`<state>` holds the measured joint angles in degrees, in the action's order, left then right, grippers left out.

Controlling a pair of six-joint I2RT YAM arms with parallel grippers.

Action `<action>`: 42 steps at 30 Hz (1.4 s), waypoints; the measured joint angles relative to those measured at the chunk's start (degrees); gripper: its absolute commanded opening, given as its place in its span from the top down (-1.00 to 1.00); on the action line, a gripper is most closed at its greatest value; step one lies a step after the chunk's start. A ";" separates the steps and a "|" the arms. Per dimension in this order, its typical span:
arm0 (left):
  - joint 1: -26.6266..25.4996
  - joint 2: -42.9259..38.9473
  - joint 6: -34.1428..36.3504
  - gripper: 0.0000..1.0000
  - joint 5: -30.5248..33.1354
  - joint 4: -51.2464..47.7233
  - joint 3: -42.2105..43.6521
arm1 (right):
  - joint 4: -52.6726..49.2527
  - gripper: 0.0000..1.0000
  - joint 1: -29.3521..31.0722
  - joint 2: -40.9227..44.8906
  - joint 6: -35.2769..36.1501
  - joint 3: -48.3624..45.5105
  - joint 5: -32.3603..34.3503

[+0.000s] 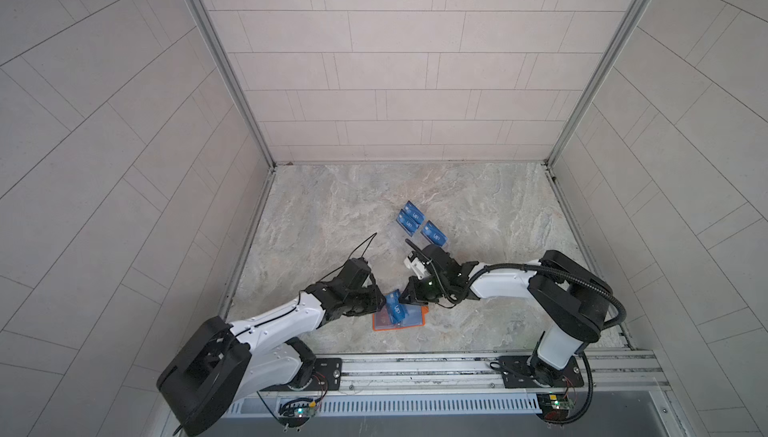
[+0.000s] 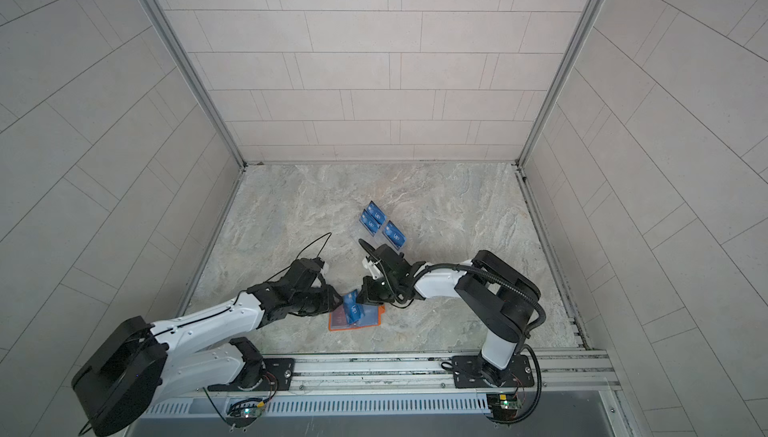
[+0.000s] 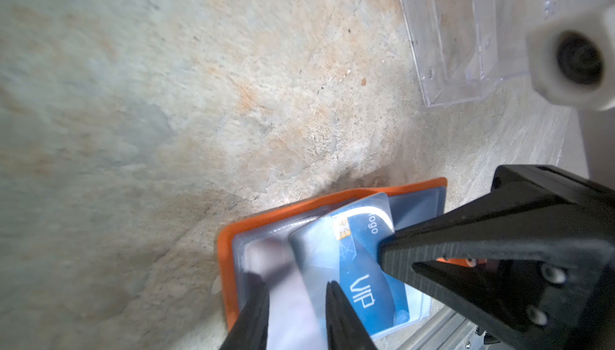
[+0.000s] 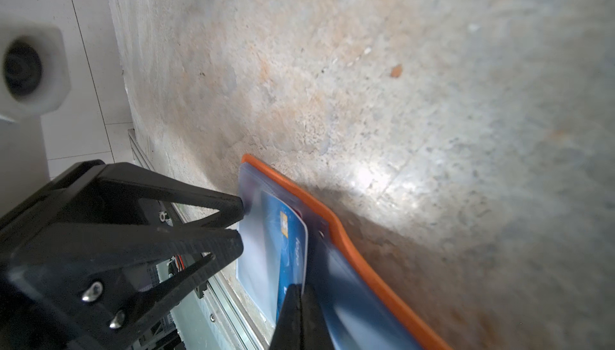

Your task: Put the credit cards into the card holder

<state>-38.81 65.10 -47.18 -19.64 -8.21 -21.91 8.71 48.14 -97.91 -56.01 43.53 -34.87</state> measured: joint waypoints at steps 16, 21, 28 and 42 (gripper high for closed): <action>0.04 -9.55 -0.83 0.07 8.00 -12.90 -2.16 | -3.74 0.61 3.82 2.78 -2.38 -0.20 7.98; 0.02 -7.37 -0.85 0.13 7.74 -12.37 -1.49 | -7.54 0.55 4.74 3.23 -2.25 -0.04 9.44; -0.37 -5.92 -1.36 0.20 6.21 -10.08 -0.35 | -10.75 0.53 4.92 4.66 -2.32 -0.02 9.90; -0.59 -5.42 -2.56 0.19 3.58 -4.85 2.64 | -11.82 0.47 6.73 3.72 -2.99 3.34 9.40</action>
<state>-39.40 59.68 -49.74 -16.05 -13.06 -19.27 -3.11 54.87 -94.19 -59.00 46.87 -25.47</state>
